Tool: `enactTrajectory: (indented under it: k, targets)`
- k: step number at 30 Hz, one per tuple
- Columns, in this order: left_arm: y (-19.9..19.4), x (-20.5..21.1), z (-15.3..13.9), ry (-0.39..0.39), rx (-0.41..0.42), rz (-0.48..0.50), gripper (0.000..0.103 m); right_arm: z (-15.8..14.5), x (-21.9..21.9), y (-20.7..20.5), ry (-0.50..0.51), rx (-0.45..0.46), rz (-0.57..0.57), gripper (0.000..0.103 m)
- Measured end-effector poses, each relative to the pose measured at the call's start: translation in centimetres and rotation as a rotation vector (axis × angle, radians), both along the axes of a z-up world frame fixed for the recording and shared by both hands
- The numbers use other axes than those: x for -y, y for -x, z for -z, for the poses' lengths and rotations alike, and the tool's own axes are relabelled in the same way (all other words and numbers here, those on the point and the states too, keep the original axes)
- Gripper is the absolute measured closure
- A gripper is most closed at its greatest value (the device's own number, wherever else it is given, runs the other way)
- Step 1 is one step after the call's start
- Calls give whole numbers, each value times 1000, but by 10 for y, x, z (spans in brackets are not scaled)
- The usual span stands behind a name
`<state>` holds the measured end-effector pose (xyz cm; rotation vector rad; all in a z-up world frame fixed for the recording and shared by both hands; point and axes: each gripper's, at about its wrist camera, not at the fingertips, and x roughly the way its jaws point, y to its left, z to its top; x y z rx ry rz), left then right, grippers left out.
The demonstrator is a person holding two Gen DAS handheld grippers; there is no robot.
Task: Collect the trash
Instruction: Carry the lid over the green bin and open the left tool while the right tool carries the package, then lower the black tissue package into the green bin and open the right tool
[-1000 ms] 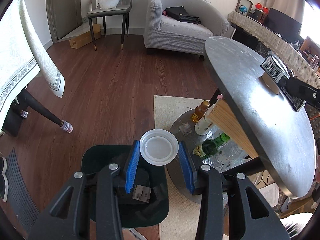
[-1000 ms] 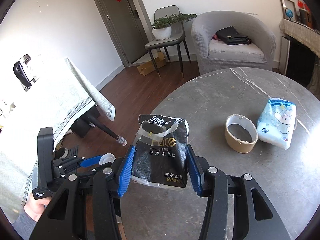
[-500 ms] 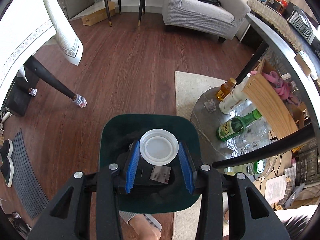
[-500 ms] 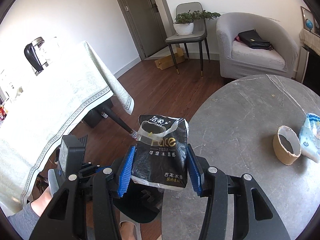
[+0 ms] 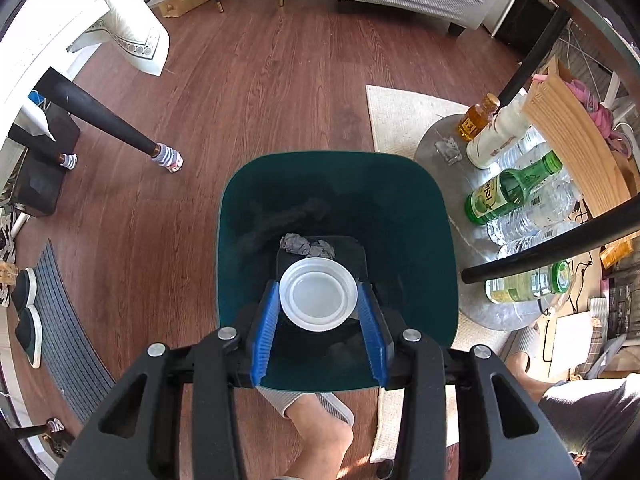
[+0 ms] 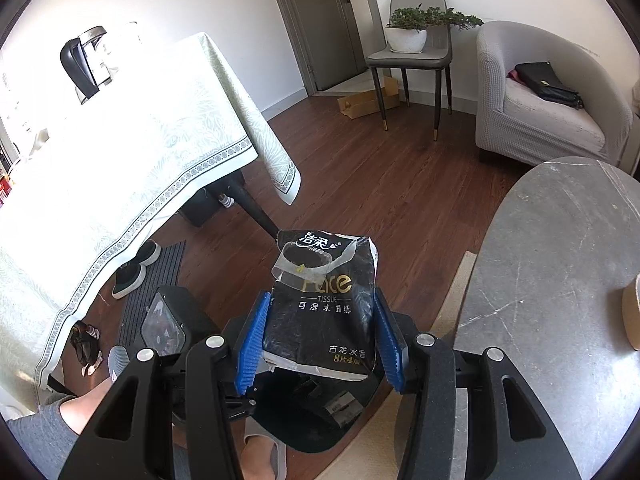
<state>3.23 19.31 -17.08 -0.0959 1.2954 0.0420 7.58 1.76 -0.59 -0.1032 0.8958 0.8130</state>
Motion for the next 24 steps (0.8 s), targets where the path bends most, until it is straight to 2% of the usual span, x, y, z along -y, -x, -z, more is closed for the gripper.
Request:
enactTrajectory:
  k: [3,10,24]
  targets:
    - [4,-6,3,8,-6,3,50,6,-11,1,18,-7,-14,53]
    - [11,-21,-7,11,28,-21,50,21,-31,2,61,-23,-32,53]
    - [22,-53,-76,70,238,-130,55,69,-64,9,214,-64,-95,53]
